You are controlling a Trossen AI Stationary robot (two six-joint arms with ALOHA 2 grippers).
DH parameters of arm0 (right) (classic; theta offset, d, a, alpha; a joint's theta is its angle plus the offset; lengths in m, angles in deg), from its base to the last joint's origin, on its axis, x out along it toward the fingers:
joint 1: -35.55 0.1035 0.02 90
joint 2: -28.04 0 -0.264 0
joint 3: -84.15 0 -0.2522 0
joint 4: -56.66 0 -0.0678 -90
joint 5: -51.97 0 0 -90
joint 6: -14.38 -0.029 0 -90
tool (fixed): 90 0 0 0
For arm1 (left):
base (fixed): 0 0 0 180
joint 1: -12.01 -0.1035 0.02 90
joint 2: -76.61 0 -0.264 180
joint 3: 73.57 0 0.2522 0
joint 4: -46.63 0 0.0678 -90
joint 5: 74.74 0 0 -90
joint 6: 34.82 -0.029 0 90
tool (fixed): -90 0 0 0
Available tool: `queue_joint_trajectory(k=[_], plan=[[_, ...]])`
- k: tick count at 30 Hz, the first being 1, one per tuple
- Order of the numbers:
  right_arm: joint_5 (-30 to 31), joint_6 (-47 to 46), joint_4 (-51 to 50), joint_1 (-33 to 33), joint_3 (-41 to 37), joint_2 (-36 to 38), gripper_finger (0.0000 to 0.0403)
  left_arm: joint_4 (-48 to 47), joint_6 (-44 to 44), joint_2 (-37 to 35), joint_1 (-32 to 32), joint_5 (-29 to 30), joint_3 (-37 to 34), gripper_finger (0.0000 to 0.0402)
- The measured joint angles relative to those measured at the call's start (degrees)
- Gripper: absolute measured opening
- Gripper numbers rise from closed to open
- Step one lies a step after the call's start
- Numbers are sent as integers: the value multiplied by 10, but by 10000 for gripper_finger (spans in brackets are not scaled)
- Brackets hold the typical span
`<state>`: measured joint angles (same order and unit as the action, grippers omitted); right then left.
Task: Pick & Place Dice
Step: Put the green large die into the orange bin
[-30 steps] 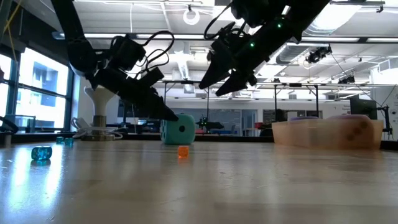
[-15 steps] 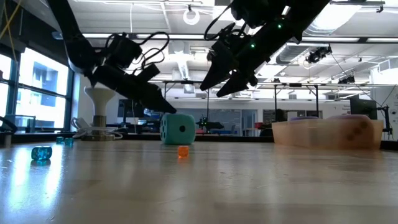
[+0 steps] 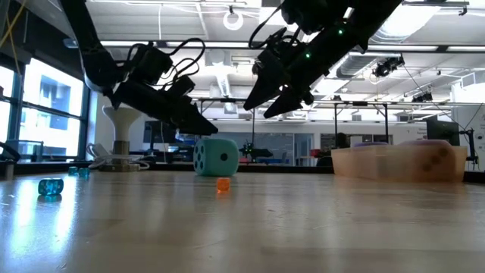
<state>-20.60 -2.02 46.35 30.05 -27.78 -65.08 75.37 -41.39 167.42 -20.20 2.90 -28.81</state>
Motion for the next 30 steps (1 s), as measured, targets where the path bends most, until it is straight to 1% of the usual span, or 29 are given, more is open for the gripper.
queue_joint_trajectory(k=[7,22,30], plan=[[0,0,0,0,0,0,389,-2,14,0,-7,-1,0,353],[0,0,0,0,0,0,389,-18,6,0,-1,-1,0,353],[0,0,0,0,0,0,389,-7,-12,25,-1,4,1,353]])
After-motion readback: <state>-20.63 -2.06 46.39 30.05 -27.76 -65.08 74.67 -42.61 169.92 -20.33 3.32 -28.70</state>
